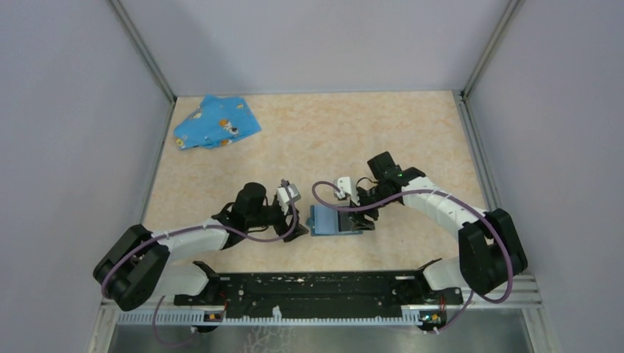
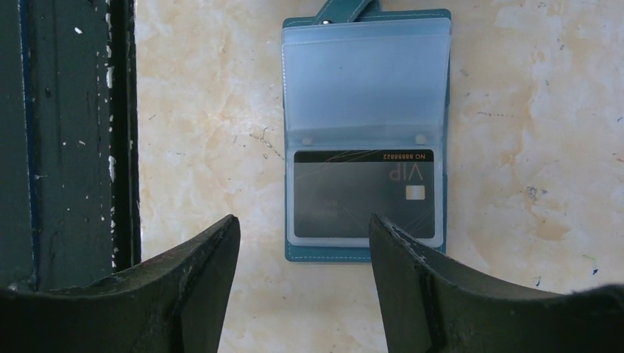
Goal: Put the credit cards into the card holder
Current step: Close the card holder at the center of the board.
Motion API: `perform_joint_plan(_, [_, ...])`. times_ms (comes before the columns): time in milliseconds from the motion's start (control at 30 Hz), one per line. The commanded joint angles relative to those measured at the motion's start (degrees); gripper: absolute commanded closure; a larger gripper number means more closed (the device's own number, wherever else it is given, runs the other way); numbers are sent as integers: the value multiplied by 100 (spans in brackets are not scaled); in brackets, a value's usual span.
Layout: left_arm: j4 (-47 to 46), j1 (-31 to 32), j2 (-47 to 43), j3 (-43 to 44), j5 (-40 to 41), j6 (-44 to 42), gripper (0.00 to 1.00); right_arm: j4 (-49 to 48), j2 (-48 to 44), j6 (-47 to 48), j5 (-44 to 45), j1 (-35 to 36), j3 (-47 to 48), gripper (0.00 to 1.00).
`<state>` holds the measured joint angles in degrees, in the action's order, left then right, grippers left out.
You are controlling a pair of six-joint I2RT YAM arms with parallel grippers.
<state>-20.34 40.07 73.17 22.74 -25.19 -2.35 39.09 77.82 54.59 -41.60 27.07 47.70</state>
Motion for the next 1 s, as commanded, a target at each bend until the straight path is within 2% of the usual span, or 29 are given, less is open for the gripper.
perform_joint_plan(0, [-487, 0, -101, -208, -918, -1253, 22, 127, -49, 130, -99, -70, 271, 35])
perform_joint_plan(167, [-1212, 0, 170, -593, -1159, -1598, 30, 99, -173, 66, -103, -150, 252, 35])
perform_joint_plan(300, [-2636, 4, -141, -1384, -1243, -1850, 30, 75, -215, 61, -121, -210, 248, 35])
perform_joint_plan(367, [-3002, 5, -283, -1558, -1291, -2062, 31, 86, -215, 65, -121, -211, 245, 35])
perform_joint_plan(500, [-2838, 5, -146, -1451, -1182, -2543, 31, 82, -236, 69, -98, -217, 241, 35])
perform_joint_plan(667, [-2486, 5, 340, -1112, -1464, -2759, 32, 68, -304, 73, -102, -243, 204, 35])
perform_joint_plan(967, [-2026, 40, 257, -912, -1454, -3467, 33, 82, -292, 102, -104, -264, 196, 34])
